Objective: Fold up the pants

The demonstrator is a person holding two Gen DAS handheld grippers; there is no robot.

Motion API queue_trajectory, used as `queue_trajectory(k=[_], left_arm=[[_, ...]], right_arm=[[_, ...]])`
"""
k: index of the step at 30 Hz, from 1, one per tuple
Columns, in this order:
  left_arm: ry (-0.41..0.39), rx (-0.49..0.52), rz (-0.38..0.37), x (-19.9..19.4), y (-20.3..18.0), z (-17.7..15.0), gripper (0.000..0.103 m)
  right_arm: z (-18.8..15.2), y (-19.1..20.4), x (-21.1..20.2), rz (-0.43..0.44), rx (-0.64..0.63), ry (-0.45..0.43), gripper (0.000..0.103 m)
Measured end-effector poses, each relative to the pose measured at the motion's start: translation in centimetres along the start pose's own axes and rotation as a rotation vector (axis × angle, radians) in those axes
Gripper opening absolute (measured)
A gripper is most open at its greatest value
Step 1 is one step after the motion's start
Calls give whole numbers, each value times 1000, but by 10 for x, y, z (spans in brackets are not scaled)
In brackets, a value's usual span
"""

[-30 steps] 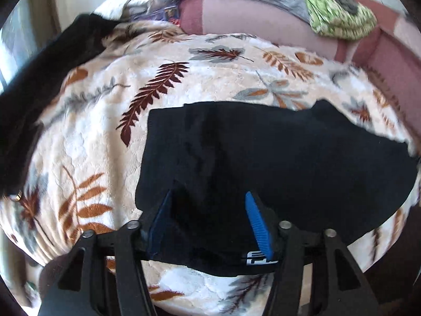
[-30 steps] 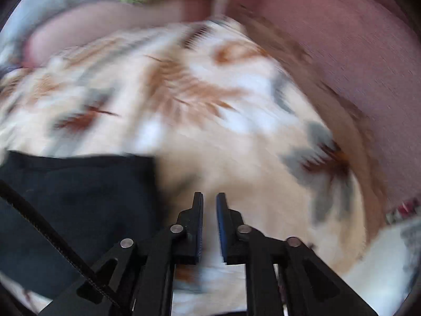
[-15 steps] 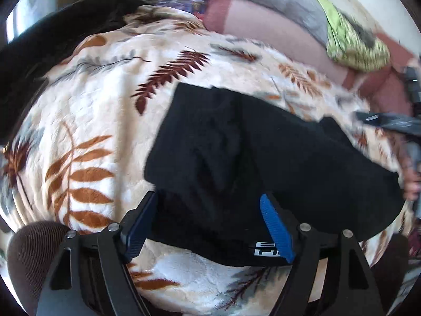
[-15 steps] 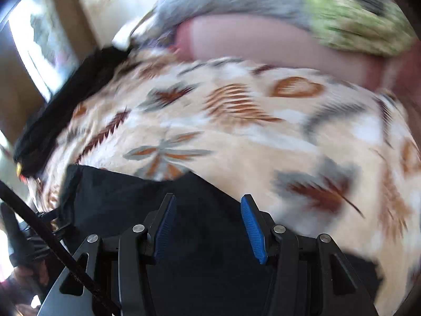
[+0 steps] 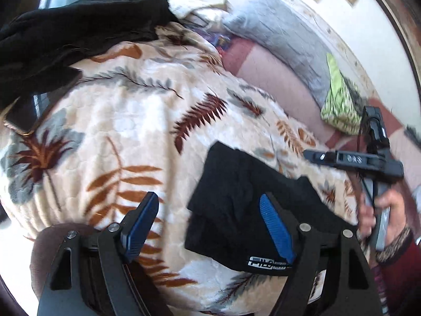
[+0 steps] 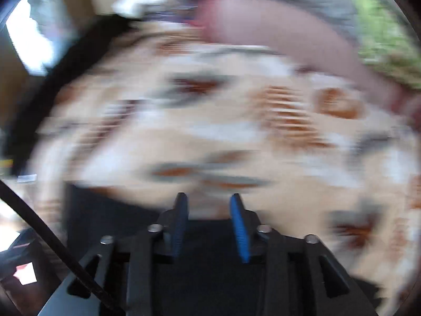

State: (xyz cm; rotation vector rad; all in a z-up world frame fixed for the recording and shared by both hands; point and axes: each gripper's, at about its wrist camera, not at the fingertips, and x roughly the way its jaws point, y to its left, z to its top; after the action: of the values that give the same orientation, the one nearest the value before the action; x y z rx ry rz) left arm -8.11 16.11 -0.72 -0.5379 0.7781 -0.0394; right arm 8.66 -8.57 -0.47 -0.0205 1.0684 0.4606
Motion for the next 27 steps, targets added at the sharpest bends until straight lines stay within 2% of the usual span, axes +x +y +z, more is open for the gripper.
queue_trajectory(k=[1, 3, 5, 7, 10, 13, 14, 15, 16, 17, 18, 19, 23, 27], left_arm=[[-10, -14, -6, -4, 3, 3, 78], [-43, -51, -14, -21, 12, 9, 79], [-72, -69, 4, -37, 21, 13, 79], [-103, -84, 24, -53, 31, 17, 79], [-128, -101, 44, -69, 44, 19, 79], [-138, -99, 44, -71, 49, 18, 79], [-135, -104, 45, -72, 50, 17, 79], [-132, -110, 33, -72, 52, 17, 79], [-130, -115, 17, -71, 52, 17, 79], [-128, -118, 1, -71, 53, 17, 79], [-127, -118, -7, -72, 53, 16, 79], [-127, -114, -7, -70, 52, 16, 79], [-133, -109, -14, -70, 50, 18, 79], [-120, -89, -16, -65, 43, 20, 79]], right_arm=[[1, 19, 4, 110, -10, 24, 39], [3, 59, 16, 265, -37, 64, 39], [4, 91, 27, 298, -77, 76, 39], [-1, 124, 38, 273, -158, 94, 39], [-28, 165, 38, 255, -303, 90, 40], [-65, 191, 43, 158, -455, 73, 54], [-77, 201, 49, 81, -533, 58, 53], [-82, 205, 58, 25, -571, 50, 36], [-84, 204, 63, 4, -568, 56, 24], [-81, 198, 63, 42, -516, 60, 24], [-74, 185, 58, 110, -429, 62, 16], [-68, 175, 55, 174, -361, 70, 14], [-63, 157, 45, 323, -217, 86, 13], [-73, 169, 48, 401, -200, 115, 17]])
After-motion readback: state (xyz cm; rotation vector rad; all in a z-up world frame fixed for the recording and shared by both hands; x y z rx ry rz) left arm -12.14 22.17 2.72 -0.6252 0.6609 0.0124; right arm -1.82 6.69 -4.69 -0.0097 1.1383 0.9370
